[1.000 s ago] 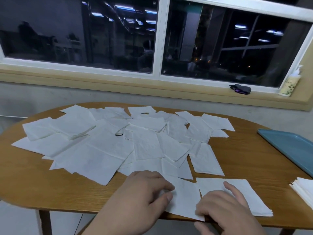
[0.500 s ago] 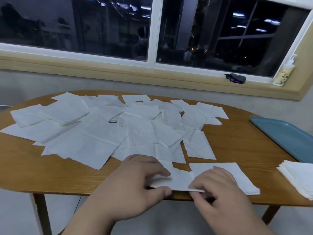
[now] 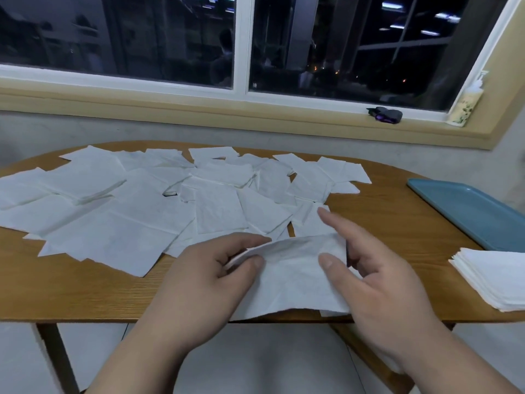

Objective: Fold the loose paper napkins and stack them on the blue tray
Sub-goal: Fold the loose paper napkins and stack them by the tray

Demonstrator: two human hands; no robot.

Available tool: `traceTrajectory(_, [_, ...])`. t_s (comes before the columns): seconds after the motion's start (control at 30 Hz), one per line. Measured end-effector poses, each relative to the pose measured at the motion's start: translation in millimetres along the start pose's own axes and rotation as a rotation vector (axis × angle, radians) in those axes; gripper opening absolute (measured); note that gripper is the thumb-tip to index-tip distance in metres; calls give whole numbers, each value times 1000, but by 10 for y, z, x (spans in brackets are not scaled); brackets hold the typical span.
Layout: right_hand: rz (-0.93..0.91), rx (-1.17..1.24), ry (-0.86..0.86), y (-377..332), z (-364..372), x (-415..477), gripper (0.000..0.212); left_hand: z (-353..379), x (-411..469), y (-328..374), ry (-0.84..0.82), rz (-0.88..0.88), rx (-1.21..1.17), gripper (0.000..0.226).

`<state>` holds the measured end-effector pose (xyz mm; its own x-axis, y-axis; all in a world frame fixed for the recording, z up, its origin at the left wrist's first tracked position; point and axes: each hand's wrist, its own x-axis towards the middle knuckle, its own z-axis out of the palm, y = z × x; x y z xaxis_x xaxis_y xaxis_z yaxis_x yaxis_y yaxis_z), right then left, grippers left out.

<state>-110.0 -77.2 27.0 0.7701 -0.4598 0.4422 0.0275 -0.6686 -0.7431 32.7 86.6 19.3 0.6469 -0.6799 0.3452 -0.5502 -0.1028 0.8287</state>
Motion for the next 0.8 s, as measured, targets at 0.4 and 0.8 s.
traceTrajectory(0.4, [286, 15, 103, 448, -488, 42, 23, 556, 148, 152, -64, -32, -10, 61])
traceTrajectory(0.8, [375, -170, 27, 932, -790, 29, 23, 1014, 310, 76, -127, 80, 369, 18])
